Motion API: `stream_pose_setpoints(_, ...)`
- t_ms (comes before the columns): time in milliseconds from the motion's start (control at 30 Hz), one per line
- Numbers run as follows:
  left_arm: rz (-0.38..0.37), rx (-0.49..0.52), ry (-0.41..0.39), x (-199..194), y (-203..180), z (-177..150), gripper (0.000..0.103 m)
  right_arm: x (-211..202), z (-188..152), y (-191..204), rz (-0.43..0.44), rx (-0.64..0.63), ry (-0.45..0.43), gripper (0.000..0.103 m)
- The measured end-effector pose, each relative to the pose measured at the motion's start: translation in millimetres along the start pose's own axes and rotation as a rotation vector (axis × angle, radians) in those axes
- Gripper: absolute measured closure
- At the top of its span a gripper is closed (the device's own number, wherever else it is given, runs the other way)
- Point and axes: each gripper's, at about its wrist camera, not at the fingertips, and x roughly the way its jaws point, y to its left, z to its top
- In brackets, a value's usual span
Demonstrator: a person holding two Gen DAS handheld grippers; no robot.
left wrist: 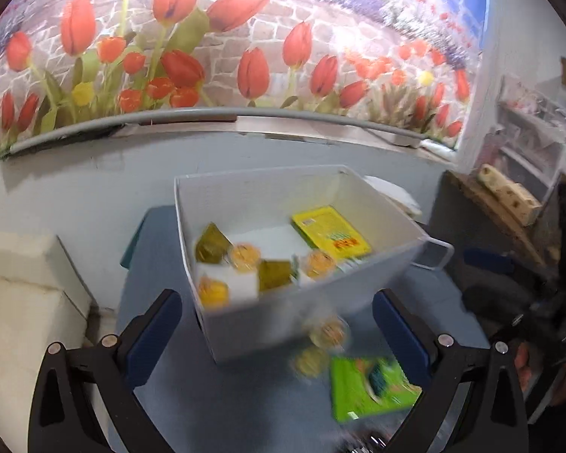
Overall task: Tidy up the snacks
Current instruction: 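Move the right gripper to the last round jelly cup and grasp it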
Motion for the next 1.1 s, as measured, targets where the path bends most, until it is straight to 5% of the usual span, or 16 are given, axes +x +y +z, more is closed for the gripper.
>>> stream_pose_setpoints(133, -0.016, 0.015, -0.001, -32.1, -16.2, -40.8, 0.000, -21.0, -40.8, 10.2, -0.066, -0.053, 0.018, 0.000)
stream_pose_setpoints(400, -0.051, 0.034, 0.060, -62.3, -48.9, -108.7, 0.000, -12.4, -93.7, 10.5, -0.040, 0.012, 0.081, 0.000)
stream_pose_setpoints(633, -0.059, 0.047, 0.039, -74.5, -53.8, -122.7, 0.000, 37.8, -80.5, -4.1, 0.029, 0.144, 0.150, 0.000)
stream_pose_setpoints(733, 0.001, 0.060, 0.019, -77.8, -49.0, -122.2, 0.000, 59.5, -69.8, -9.0, 0.056, 0.183, 0.156, 0.000)
stream_pose_setpoints(933, 0.012, 0.022, 0.024, -76.3, -31.3, -124.8, 0.000, 110.9, -43.6, -9.4, -0.029, 0.190, 0.209, 0.001)
stream_pose_setpoints(1100, 0.032, 0.014, 0.027, -72.8, -18.5, -127.8, 0.000, 143.6, -41.0, -6.1, -0.095, 0.209, 0.264, 0.015)
